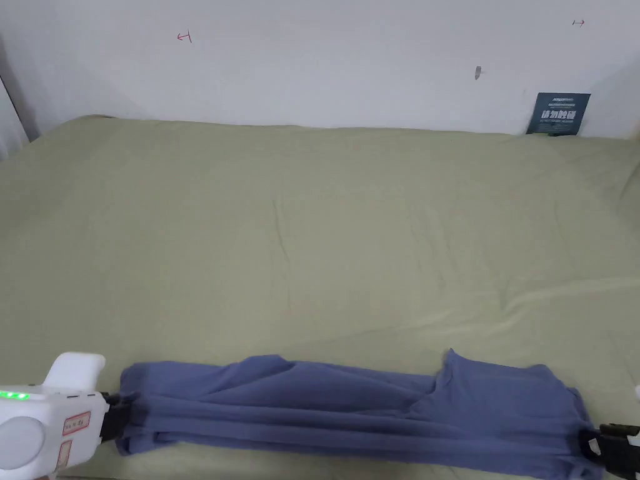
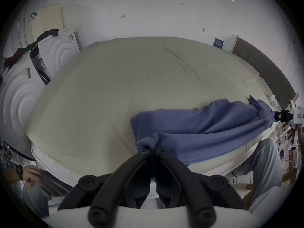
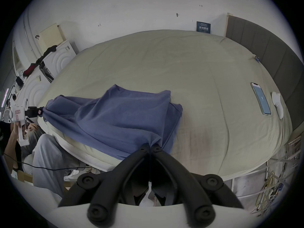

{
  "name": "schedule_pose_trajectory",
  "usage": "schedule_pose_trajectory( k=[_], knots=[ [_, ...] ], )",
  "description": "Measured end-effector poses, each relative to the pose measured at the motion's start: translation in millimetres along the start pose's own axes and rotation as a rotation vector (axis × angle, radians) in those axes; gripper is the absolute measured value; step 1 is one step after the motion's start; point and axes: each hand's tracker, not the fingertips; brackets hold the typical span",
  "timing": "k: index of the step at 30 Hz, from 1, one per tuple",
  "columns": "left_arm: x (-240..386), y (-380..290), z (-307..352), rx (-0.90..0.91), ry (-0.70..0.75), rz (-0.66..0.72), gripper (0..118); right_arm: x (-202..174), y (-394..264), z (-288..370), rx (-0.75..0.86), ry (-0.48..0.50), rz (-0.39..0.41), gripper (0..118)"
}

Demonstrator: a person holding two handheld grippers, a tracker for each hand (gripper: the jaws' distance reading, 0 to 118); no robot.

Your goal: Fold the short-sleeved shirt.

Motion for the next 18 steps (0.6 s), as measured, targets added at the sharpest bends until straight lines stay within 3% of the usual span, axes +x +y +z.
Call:
schedule_pose_trajectory(
  k=[4,5,6,7,8,9,10,13,16,17,18],
  knots=[
    [0,-6,-5,-0.005,-0.007,0.016,2,0,-1,-5,-0.002,-0.003,-0.004,2],
    [0,-6,-5,-0.004,0.003,0.011,12,-2,-2,-6,0.001,-0.007,-0.001,3],
    [0,-6,-6,-0.012,0.005,0.010,55,-4,-2,-7,-0.006,-0.017,-0.004,6],
    [0,-7,-8,-0.063,0.059,-0.001,95,-5,-2,-5,-0.023,-0.072,-0.002,23],
    [0,-8,-7,-0.080,0.059,-0.011,117,-8,-3,-3,-0.018,-0.086,0.006,56],
    [1,-9,-1,-0.080,0.041,-0.028,118,-11,-5,-1,-0.019,-0.088,0.008,100],
    [5,-9,6,-0.060,0.052,-0.043,117,-13,-5,4,-0.006,-0.101,-0.006,113],
    [21,-7,31,0.023,0.077,-0.060,117,-25,-1,21,0.073,-0.066,-0.031,113],
    [36,2,56,0.168,0.071,0.002,112,-50,4,37,0.210,-0.093,-0.037,110],
    [41,5,67,0.218,0.056,0.032,104,-58,3,46,0.276,-0.074,-0.047,99],
    [45,7,76,0.261,0.045,0.062,74,-67,4,53,0.338,-0.067,-0.054,59]
  ],
)
